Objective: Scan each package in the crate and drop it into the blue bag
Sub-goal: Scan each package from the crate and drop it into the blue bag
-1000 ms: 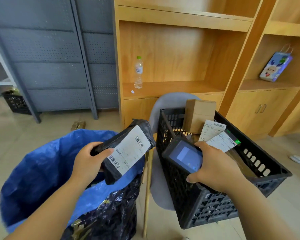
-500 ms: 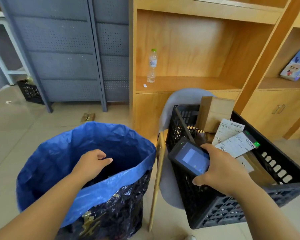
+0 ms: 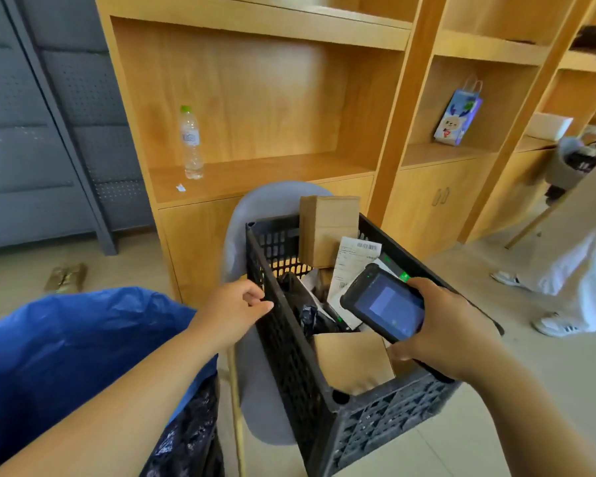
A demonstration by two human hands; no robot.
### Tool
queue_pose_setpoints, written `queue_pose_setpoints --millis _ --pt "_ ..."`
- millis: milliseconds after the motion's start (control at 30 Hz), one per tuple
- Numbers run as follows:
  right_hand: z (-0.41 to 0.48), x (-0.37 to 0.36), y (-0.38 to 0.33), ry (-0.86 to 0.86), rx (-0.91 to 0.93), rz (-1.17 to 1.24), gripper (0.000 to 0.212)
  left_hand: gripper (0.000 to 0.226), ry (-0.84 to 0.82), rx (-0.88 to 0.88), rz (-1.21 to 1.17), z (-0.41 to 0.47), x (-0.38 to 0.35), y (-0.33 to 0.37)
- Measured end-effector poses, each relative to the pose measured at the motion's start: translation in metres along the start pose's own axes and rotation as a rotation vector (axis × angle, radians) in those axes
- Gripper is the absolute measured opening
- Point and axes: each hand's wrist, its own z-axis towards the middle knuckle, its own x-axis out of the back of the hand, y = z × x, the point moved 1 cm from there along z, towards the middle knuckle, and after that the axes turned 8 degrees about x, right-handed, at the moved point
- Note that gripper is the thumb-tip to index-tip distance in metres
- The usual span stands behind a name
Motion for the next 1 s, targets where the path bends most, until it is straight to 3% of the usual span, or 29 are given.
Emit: queue_pose_setpoints --millis 100,200,367,500,767,900,1000 --pt "0.005 0.004 0.027 0.024 -0.047 0.039 0.093 0.032 0.04 -0.119 0.128 0.03 -0.033 0.029" --pt "0.009 0.003 0.048 0.01 -0.077 0.008 0.094 0.047 0.108 -0.18 0.406 0.06 -0.06 0.046" --pt "0.017 -0.007 0.071 -0.038 -0.094 0.002 0.098 0.079 -0.044 -0.026 0.857 0.111 -0.088 0.05" --pt "0.023 -0.017 0.082 -0.062 -0.088 -0.012 0.099 0.078 -0.168 0.089 1.064 0.132 -0.095 0.053" --pt "0.026 -0.027 0.09 -0.078 -0.088 -0.014 0.098 0.058 -0.234 0.135 0.936 0.129 -0.105 0.071" --pt "0.021 -0.026 0.087 -0.089 -0.093 0.009 0.097 0.002 -0.34 0.047 0.762 0.119 -0.108 0.08" --pt "0.016 -0.023 0.084 -0.094 -0.094 0.01 0.095 0.026 -0.318 0.044 0.793 0.115 -0.104 0.088"
